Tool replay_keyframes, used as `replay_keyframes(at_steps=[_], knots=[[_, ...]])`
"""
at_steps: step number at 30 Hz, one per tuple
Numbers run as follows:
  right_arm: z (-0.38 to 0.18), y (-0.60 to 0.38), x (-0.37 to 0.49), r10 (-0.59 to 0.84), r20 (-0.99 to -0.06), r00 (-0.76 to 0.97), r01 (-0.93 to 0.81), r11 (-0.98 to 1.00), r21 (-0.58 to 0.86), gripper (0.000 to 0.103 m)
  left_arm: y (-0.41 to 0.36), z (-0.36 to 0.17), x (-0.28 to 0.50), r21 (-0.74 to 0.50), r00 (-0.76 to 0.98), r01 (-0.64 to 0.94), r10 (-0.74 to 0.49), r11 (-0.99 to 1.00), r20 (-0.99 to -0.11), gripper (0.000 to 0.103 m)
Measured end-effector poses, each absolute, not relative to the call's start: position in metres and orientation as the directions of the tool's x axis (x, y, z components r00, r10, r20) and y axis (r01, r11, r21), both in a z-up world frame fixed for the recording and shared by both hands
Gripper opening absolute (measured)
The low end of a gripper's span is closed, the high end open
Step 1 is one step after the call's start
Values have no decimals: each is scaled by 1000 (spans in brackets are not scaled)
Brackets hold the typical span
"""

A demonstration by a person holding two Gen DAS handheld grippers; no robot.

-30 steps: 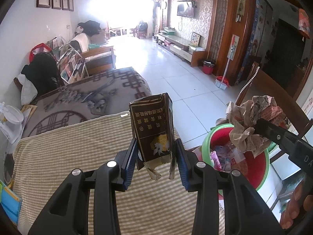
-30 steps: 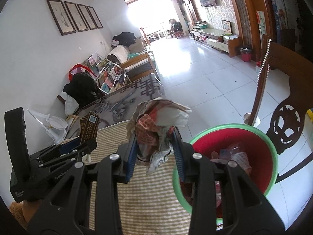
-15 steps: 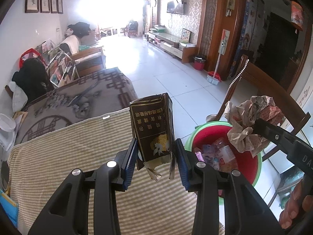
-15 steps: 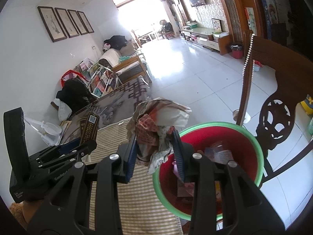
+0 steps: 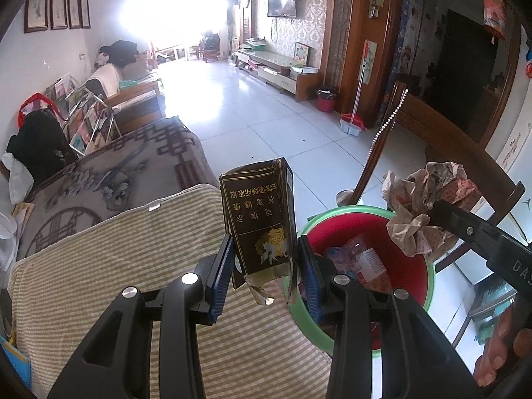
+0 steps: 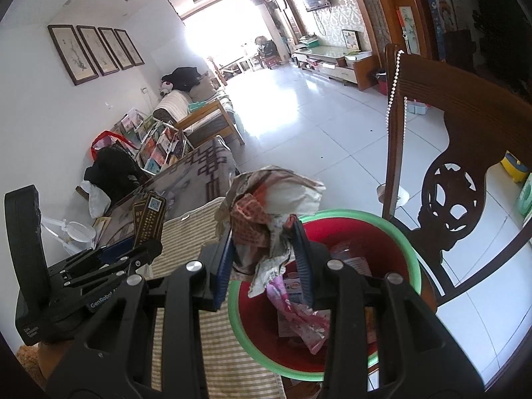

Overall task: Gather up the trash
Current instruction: 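Carry the brown box and crumpled paper over the red bin with both tools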

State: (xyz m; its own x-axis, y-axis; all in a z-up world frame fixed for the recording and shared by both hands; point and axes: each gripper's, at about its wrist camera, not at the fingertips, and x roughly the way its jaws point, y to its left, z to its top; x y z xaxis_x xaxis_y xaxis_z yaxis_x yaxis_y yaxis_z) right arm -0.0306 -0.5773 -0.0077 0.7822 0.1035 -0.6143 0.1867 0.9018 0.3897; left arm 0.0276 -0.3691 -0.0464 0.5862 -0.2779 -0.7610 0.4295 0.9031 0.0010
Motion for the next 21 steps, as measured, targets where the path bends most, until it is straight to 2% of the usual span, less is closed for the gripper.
replay_keyframes(at_steps=[21], knots=[[-20, -616, -34, 57, -640, 766, 264, 880, 394, 34, -415, -82, 45, -28, 477, 491, -296, 871, -828, 37]])
